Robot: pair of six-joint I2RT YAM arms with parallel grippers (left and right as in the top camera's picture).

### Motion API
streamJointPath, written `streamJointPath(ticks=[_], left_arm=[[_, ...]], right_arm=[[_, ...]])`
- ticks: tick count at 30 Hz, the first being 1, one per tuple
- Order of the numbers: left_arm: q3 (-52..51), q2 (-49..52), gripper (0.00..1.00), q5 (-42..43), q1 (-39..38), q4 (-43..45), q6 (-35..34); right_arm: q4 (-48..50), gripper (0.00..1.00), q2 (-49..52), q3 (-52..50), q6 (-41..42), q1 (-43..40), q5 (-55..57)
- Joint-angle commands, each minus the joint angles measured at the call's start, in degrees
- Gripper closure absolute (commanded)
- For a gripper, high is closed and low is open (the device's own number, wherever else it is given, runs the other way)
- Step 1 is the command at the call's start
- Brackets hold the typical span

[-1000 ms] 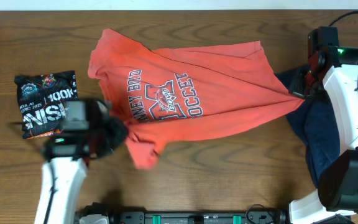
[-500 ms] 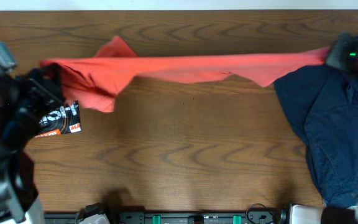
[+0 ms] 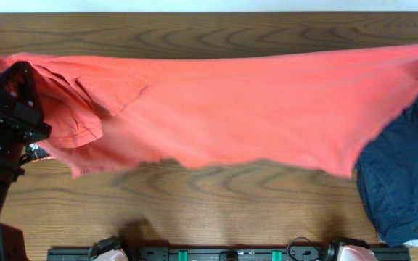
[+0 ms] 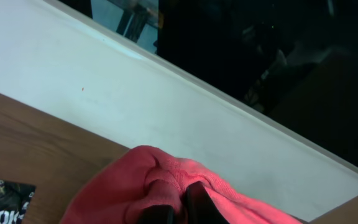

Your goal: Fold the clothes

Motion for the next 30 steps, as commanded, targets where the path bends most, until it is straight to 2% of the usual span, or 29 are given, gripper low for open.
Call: streamJointPath(ticks=[1, 4, 8, 11, 16, 21, 24, 27, 30], left_arm=[[0.55, 3.63, 0.94, 0.57, 0.52, 0.24, 0.76], [0.55, 8.35, 0.94, 5.01, 0.50, 0.85, 0.76], [0.55, 17.20, 0.94, 5.33, -0.83, 2.29, 0.79], [0.55, 24.55, 0.94, 5.33, -3.26, 7.74, 2.58], [0.57, 35.60, 0.94, 5.55, -6.21, 26.93, 1.95], [0.63, 38.42, 0.94, 5.55, -6.99, 52.96, -14.43], [2.32, 37.48, 0.94, 5.55, -6.40, 62.34, -16.92], [5.60, 36.65, 0.94, 7.82, -5.05, 59.17, -16.85], [6.08, 36.15, 0.94, 16.94, -4.17, 52.39, -14.47]], right_arm=[[0.09, 0.99, 4.09, 0.22, -1.55, -0.83, 0.92], [0.20, 0.99, 8.79, 0.22, -1.62, -0.66, -2.12], [1.66, 0.99, 16.96, 0.22, -1.77, -0.59, -6.69], [6.58, 0.99, 23.37, 0.22, -1.77, -0.26, -9.03], [21.09, 0.99, 30.97, 0.22, 0.85, 0.42, -12.61], [33.16, 0.99, 30.56, 1.01, 6.51, 0.00, -12.33], [34.93, 0.99, 29.00, 2.91, 6.69, -0.39, -9.64], [32.72, 0.99, 27.67, 3.54, 5.49, -0.79, -7.34], [26.75, 0.99, 27.47, 3.54, 2.34, -0.85, -4.81]])
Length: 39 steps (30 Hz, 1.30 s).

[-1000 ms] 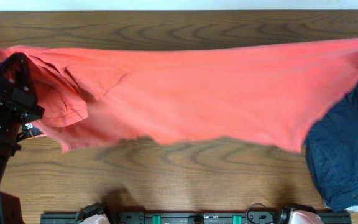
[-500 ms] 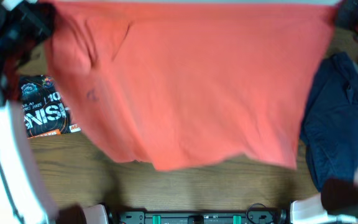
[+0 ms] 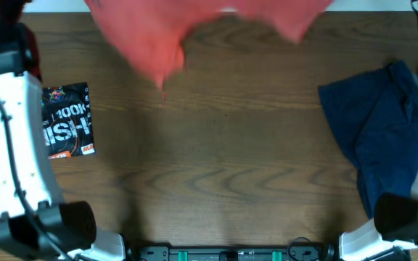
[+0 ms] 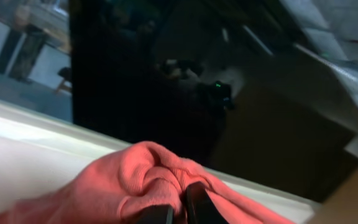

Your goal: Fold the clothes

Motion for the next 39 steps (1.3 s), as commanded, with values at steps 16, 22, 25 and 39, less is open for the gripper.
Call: streamJointPath(ticks=[16, 22, 25, 39], left_arm=[[-15.15, 0.09, 0.94, -4.48, -0.50, -78.68, 35.43], [-27.56, 0.09, 0.94, -4.48, -0.50, -82.84, 41.03], [-32.81, -0.13, 0.94, -4.55, -0.44, -85.24, 43.65], [-44.04, -14.03, 0.94, -8.52, 2.05, -79.82, 40.48]], right_arm=[[-46.64, 0.99, 6.73, -4.02, -3.69, -1.09, 20.52], [-52.41, 0.99, 7.15, -16.90, -3.30, -1.11, 19.06], [-52.39, 0.99, 7.13, -23.54, -2.73, -1.11, 18.78], [-45.38, 0.99, 2.54, -34.93, -1.07, -1.05, 17.40]])
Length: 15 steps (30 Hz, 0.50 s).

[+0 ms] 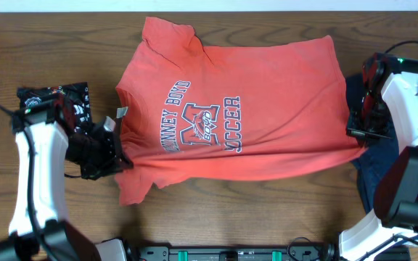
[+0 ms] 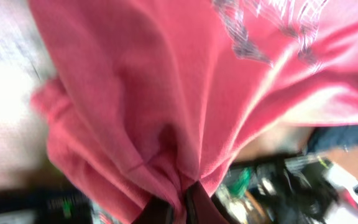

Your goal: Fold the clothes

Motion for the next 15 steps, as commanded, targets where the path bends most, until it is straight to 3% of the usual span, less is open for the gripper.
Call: streamJointPath(ticks=[1, 11, 15], left_arm=[[0.02, -1.49, 0.94, -1.25, 0.33, 3.76, -3.63], [0.00, 6.54, 0.94, 3.76, 0.07, 26.60, -14.45], [0.00, 10.91, 0.94, 10.75, 0.07, 36.74, -14.67]], right_arm=[[3.28, 0.99, -3.52, 0.15, 1.03, -0.66, -0.44], [23.98, 0.99, -3.32, 0.15, 0.96, -0.63, -4.20], [29.18, 0.99, -2.51, 0.11, -1.20, -0.63, -7.19]])
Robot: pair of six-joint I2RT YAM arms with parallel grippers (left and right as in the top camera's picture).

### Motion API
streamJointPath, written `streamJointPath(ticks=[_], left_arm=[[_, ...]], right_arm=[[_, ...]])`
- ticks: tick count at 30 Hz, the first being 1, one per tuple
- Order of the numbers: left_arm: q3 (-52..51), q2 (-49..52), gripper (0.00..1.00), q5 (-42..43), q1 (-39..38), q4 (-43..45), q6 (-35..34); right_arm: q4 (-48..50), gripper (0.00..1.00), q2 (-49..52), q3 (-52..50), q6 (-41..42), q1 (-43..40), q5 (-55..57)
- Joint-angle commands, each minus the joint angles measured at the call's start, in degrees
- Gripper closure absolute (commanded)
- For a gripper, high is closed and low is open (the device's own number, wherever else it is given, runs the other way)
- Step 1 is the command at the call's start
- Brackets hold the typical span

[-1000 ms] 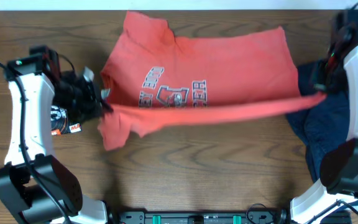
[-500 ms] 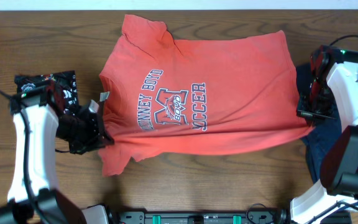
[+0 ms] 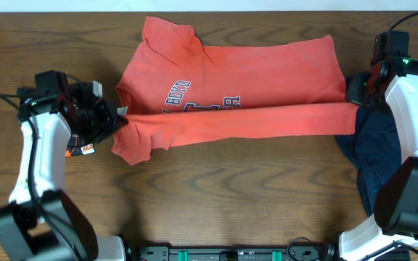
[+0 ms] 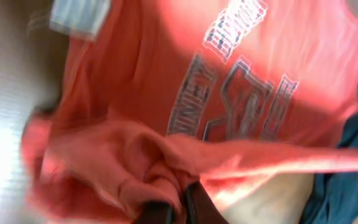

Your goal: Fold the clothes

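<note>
A red T-shirt (image 3: 231, 80) with a grey printed front lies spread on the wooden table. Its near side is doubled over into a long band (image 3: 245, 122) that covers the lower half of the print. My left gripper (image 3: 119, 120) is shut on the bunched left end of that band. In the left wrist view the dark fingers (image 4: 199, 206) of the left gripper (image 4: 178, 210) pinch red cloth, with the print (image 4: 241, 106) beyond. My right gripper (image 3: 359, 93) sits at the band's right end, apparently shut on the cloth there.
A dark blue garment (image 3: 383, 156) lies at the right, partly under the right arm and the shirt's edge. A black printed packet (image 3: 84, 148) pokes out beneath the left arm. Bare wood (image 3: 231, 196) runs along the near side.
Both grippers have moved away from the near edge with the shirt's near side in them. That side now lies folded over the lower half of the print, which was fully visible before.
First the shirt hung stretched between the two grippers, close under the camera. Then it was up at the table's far edge. Later it lay flat, print up, with a gripper at each near corner. Now its near side is folded over the middle.
</note>
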Motion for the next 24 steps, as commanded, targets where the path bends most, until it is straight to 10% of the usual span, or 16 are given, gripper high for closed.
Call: streamJointPath(ticks=[1, 9, 12, 14, 17, 24], left_arm=[[0.07, 3.13, 0.94, 7.91, 0.15, 5.62, -2.45], [0.07, 8.41, 0.93, 12.28, -0.92, 15.21, -5.01], [0.07, 9.99, 0.73, 12.26, -2.03, 18.23, -5.01], [0.07, 10.29, 0.46, 12.28, -2.21, 19.67, -5.03], [0.07, 10.14, 0.27, 12.31, -2.19, 19.30, -5.79], [0.07, 10.08, 0.26, 11.54, -3.04, 6.43, 0.68]], right_arm=[[3.04, 0.99, 0.33, 0.07, -1.97, -0.57, -2.84], [9.62, 0.99, 3.54, 0.07, -3.21, 0.22, -6.01], [13.16, 0.99, 4.70, 0.07, -3.21, 0.48, -6.03], [15.02, 0.84, 5.35, 0.07, -3.19, 0.55, -6.08], [15.52, 0.36, 6.12, 0.07, -3.21, 0.50, -6.05], [6.99, 0.38, 6.21, 0.02, -3.21, 0.57, -6.05]])
